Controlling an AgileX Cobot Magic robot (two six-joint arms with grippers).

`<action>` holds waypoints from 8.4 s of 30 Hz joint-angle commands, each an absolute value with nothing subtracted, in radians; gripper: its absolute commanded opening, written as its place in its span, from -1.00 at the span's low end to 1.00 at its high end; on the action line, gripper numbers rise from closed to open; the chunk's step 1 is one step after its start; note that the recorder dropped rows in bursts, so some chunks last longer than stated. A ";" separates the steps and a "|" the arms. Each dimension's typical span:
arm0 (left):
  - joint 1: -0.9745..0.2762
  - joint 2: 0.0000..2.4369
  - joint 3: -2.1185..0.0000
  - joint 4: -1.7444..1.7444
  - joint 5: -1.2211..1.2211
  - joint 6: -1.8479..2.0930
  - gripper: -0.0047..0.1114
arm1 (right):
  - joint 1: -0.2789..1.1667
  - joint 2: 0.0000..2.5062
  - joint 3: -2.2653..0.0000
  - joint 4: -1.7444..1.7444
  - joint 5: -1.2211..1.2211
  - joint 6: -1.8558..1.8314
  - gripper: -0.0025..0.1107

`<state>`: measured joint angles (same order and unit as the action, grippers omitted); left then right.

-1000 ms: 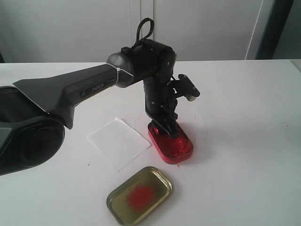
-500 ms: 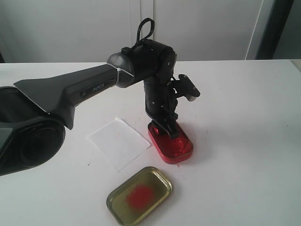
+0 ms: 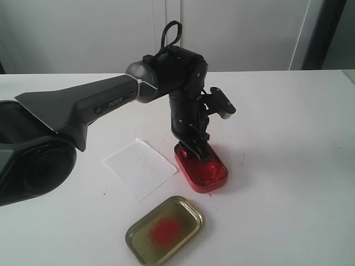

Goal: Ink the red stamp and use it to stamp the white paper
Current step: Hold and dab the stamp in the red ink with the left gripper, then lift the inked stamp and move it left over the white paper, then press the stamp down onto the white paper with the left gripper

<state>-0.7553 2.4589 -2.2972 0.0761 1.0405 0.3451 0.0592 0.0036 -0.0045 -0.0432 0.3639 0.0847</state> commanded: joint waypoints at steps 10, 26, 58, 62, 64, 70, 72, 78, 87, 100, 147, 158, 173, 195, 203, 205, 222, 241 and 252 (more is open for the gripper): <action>-0.758 2.399 -2.347 0.100 1.065 0.348 -0.92 | 0.060 0.000 0.000 -0.049 0.350 0.085 -0.96; -0.760 2.362 -2.351 0.099 1.077 0.342 -0.92 | 0.060 0.000 0.000 -0.049 0.350 0.085 -0.96; -0.760 2.361 -2.351 0.094 1.080 0.331 -0.92 | 0.060 0.000 0.000 -0.049 0.350 0.085 -0.96; -0.758 2.361 -2.351 0.094 1.131 0.311 -0.92 | 0.060 0.000 0.000 -0.049 0.350 0.085 -0.96; -0.756 2.361 -2.351 0.094 1.170 0.307 -0.92 | 0.060 0.000 0.000 -0.049 0.350 0.085 -0.96; -0.730 2.337 -2.351 0.090 1.221 0.254 -0.92 | 0.060 0.000 0.000 -0.049 0.350 0.085 -0.96; -0.716 2.323 -2.351 0.084 1.221 0.236 -0.92 | 0.060 0.000 0.000 -0.049 0.350 0.085 -0.96; -0.653 2.292 -2.351 -0.027 1.221 0.201 -0.92 | 0.060 0.000 0.000 -0.049 0.350 0.085 -0.96; -0.625 2.291 -2.351 -0.073 1.221 0.159 -0.92 | 0.060 0.000 0.000 -0.049 0.350 0.085 -0.96; -0.618 2.275 -2.315 -0.100 1.221 0.155 -0.92 | 0.060 0.000 0.000 -0.049 0.350 0.085 -0.96; -0.572 1.978 -1.626 -0.036 0.833 0.208 -0.92 | 0.060 0.000 0.000 -0.049 0.350 0.085 -0.96; -0.572 2.027 -1.624 -0.020 0.839 0.208 -0.92 | 0.060 0.000 0.000 -0.049 0.350 0.085 -0.96; -0.572 2.072 -1.624 -0.006 0.795 0.208 -0.92 | 0.060 0.000 0.000 -0.049 0.350 0.085 -0.96; -0.570 2.100 -1.566 0.026 0.721 0.208 -0.92 | 0.060 0.000 0.000 -0.049 0.350 0.085 -0.96; -0.570 2.173 -1.566 0.026 0.752 0.208 -0.92 | 0.060 0.000 0.000 -0.049 0.350 0.085 -0.96; -0.570 2.185 -1.566 0.026 0.757 0.208 -0.92 | 0.060 0.000 0.000 -0.049 0.350 0.085 -0.96; -0.570 2.223 -1.566 0.026 0.777 0.208 -0.92 | 0.060 0.000 0.000 -0.049 0.350 0.085 -0.96; -0.570 2.219 -1.572 0.028 0.809 0.208 -0.92 | 0.060 0.000 0.000 -0.049 0.350 0.085 -0.96; -0.570 2.202 -1.577 0.028 0.804 0.208 -0.92 | 0.060 0.000 0.000 -0.049 0.350 0.085 -0.96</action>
